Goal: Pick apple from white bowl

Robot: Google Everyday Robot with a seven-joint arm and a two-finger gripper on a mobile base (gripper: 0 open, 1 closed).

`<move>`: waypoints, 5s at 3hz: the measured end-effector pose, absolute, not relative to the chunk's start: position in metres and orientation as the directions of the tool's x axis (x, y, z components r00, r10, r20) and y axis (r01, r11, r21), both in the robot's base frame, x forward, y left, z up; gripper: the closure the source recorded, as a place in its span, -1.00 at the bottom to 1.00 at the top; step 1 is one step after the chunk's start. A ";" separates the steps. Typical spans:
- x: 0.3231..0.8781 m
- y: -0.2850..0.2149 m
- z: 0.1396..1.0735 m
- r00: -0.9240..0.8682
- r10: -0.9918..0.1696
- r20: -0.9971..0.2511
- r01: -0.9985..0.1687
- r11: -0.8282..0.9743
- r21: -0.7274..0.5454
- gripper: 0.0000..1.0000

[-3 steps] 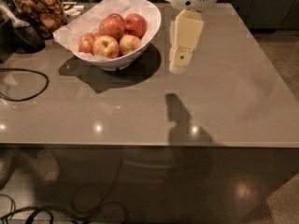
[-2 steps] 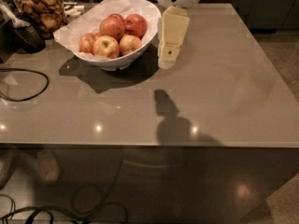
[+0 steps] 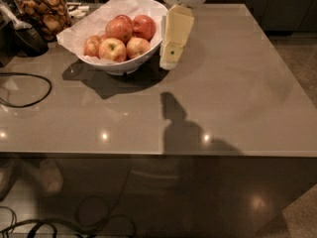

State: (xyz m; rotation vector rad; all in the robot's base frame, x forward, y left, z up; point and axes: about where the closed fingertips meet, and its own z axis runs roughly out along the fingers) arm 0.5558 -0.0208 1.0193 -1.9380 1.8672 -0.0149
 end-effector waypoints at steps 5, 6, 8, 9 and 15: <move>0.619 0.056 1.024 0.162 -0.905 -0.394 -0.955 -0.042 -0.295 -0.62; 0.625 0.065 1.013 0.164 -0.902 -0.399 -0.962 -0.056 -0.269 -0.68; 0.634 0.081 0.996 0.170 -0.901 -0.400 -0.970 -0.082 -0.228 -0.64; 0.639 0.087 0.992 0.177 -0.900 -0.399 -0.970 -0.093 -0.223 -0.64; 0.665 0.091 0.960 0.180 -0.908 -0.378 -0.976 -0.117 -0.184 -0.34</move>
Offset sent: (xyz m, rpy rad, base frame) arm 0.0564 0.0599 0.0185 0.1021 0.0066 0.0611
